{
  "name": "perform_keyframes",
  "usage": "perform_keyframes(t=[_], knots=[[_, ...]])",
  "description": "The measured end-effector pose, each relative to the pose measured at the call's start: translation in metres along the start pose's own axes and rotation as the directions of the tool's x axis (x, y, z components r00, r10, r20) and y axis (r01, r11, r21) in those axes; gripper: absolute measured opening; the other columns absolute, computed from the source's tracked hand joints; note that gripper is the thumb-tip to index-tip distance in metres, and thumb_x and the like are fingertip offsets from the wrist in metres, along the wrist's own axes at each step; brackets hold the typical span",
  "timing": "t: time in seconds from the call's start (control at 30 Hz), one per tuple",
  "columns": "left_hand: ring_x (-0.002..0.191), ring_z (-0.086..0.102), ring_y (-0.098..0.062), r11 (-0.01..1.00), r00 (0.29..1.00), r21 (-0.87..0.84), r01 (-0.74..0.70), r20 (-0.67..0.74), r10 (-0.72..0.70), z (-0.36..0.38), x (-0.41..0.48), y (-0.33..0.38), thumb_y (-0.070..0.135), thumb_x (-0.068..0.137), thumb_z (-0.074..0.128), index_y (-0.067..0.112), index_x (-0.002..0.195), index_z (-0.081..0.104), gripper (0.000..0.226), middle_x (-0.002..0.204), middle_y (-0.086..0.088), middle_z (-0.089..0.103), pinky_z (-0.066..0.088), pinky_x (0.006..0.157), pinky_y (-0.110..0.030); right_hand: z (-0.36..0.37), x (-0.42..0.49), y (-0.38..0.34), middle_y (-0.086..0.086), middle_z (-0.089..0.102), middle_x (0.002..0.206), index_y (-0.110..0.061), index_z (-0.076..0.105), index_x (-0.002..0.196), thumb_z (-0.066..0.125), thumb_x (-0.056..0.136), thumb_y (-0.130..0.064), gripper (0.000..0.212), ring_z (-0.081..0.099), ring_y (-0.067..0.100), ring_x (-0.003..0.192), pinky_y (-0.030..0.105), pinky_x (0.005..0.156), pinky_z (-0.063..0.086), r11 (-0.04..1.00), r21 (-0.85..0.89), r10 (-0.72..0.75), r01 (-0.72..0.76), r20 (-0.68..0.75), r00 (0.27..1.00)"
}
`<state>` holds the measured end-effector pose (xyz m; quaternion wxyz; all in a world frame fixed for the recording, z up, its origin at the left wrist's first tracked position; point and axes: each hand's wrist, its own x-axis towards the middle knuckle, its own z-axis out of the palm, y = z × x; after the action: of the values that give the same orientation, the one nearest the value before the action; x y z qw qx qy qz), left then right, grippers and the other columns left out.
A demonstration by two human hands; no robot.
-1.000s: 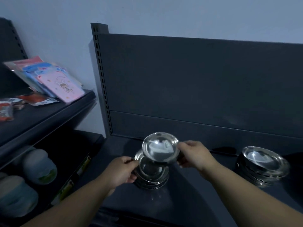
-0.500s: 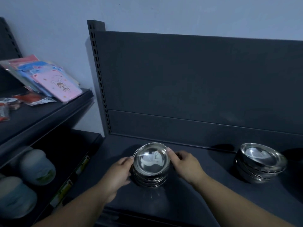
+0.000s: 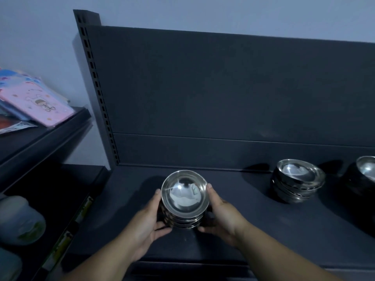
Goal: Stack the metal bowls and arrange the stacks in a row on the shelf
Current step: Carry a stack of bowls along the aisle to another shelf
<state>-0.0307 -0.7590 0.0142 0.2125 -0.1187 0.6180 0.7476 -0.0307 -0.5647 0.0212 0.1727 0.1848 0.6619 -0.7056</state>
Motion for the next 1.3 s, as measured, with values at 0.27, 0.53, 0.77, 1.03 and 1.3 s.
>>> perform_keyframes(t=[0.27,0.53,0.77,1.03,1.3], knots=[[0.100,0.062,-0.021,0.995,0.994,0.088,-0.049,0.097,0.041,0.056,-0.029,-0.008,0.063,0.089,0.040,0.031,0.144,0.039,0.065,0.143,-0.003,0.047,0.052,0.095,-0.038,-0.053,-0.048,0.015,-0.003,0.074,0.107,-0.028,0.065,0.118,0.044,0.087,-0.069,0.055,0.067,0.025,0.102,0.038,0.078,0.056,0.995,0.090,-0.035,0.042,-0.079,0.996],[0.127,0.047,-0.038,0.989,0.975,0.150,-0.013,0.220,-0.021,0.187,-0.069,-0.051,0.064,0.087,0.044,0.032,0.144,0.037,0.066,0.139,0.001,0.047,0.050,0.099,-0.043,-0.174,-0.151,0.050,0.000,0.075,0.105,-0.028,0.066,0.115,0.051,0.085,-0.065,0.050,0.070,0.029,0.100,0.045,0.087,0.058,0.976,0.185,-0.065,0.114,-0.251,0.966],[0.109,0.065,-0.021,0.962,0.880,0.271,-0.044,0.466,-0.092,0.349,-0.139,-0.128,0.061,0.086,0.050,0.029,0.130,0.054,0.055,0.124,0.002,0.065,0.055,0.092,-0.042,-0.322,-0.285,0.120,0.002,0.071,0.114,-0.028,0.063,0.121,0.057,0.087,-0.057,0.045,0.070,0.026,0.098,0.035,0.075,0.058,0.960,0.235,-0.042,0.150,-0.410,0.911],[0.098,0.071,-0.018,0.912,0.721,0.374,-0.166,0.677,-0.146,0.517,-0.215,-0.217,0.060,0.085,0.055,0.036,0.121,0.058,0.043,0.114,0.003,0.071,0.055,0.089,-0.039,-0.454,-0.423,0.197,0.004,0.063,0.126,-0.029,0.058,0.126,0.066,0.075,-0.063,0.062,0.066,0.025,0.092,0.033,0.071,0.056,0.914,0.312,-0.012,0.260,-0.619,0.785],[0.117,0.060,-0.017,0.838,0.530,0.397,-0.376,0.833,-0.157,0.642,-0.224,-0.257,0.081,0.058,0.063,0.053,0.123,0.049,0.073,0.123,0.011,0.066,0.046,0.102,-0.048,-0.550,-0.469,0.224,0.004,0.057,0.132,-0.023,0.055,0.129,0.060,0.088,-0.051,0.049,0.063,0.034,0.105,0.039,0.079,0.058,0.839,0.393,0.074,0.375,-0.767,0.637]])
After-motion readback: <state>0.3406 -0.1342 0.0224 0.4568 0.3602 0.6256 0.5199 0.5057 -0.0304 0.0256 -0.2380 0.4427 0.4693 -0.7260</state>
